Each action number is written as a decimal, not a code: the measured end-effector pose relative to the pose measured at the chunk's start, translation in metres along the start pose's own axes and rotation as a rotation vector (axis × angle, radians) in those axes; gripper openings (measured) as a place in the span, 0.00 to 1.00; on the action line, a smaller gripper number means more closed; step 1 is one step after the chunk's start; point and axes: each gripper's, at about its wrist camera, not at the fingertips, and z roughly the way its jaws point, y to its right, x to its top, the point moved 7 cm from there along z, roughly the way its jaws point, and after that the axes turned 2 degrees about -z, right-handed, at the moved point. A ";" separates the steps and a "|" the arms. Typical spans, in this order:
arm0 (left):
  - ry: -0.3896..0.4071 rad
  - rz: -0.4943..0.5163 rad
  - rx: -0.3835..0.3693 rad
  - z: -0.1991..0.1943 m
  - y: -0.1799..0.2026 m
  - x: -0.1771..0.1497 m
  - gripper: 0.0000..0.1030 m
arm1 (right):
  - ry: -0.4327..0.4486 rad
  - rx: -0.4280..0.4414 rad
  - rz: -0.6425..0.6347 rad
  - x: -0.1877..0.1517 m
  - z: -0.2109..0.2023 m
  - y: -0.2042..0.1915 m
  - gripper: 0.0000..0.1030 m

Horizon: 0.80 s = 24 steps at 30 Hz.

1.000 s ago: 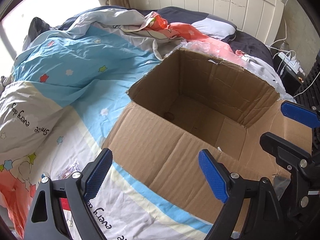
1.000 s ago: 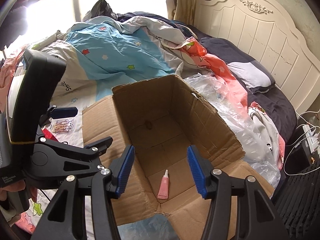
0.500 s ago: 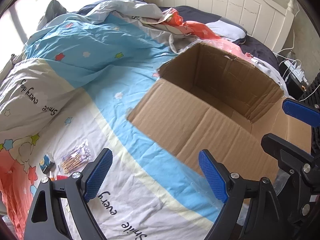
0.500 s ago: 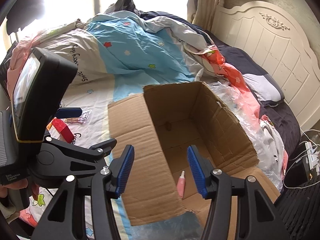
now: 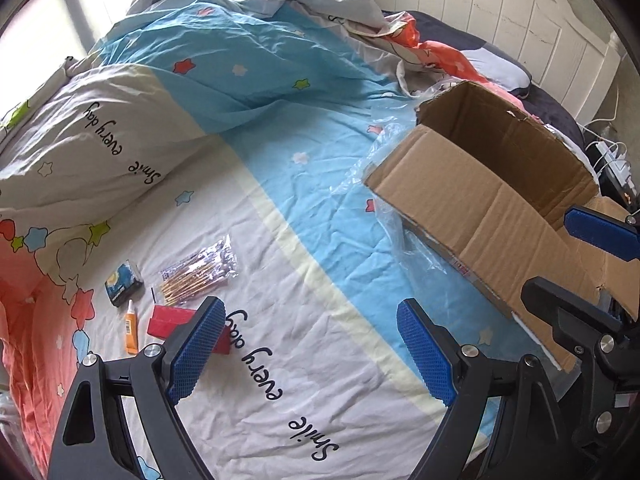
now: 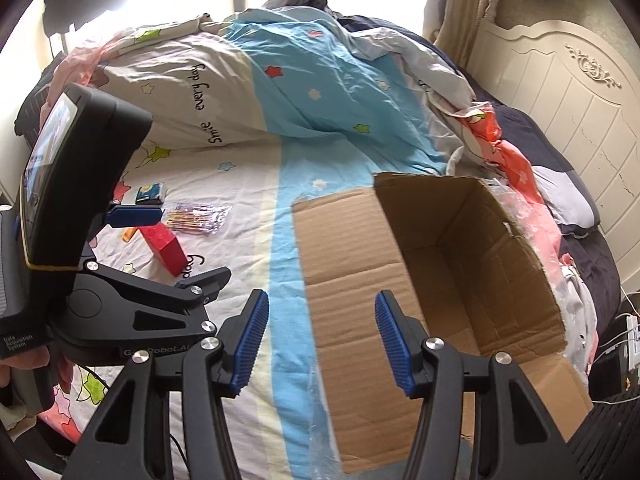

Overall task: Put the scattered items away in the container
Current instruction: 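Move both open grippers back to the remaining items on the duvet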

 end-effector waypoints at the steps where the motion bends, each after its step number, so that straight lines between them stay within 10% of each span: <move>1: -0.005 -0.010 0.003 0.001 -0.004 -0.003 0.88 | -0.003 0.005 -0.007 0.001 0.002 -0.005 0.50; 24: -0.097 -0.285 0.075 0.030 -0.105 -0.069 0.88 | -0.089 0.130 -0.177 0.002 0.056 -0.098 0.50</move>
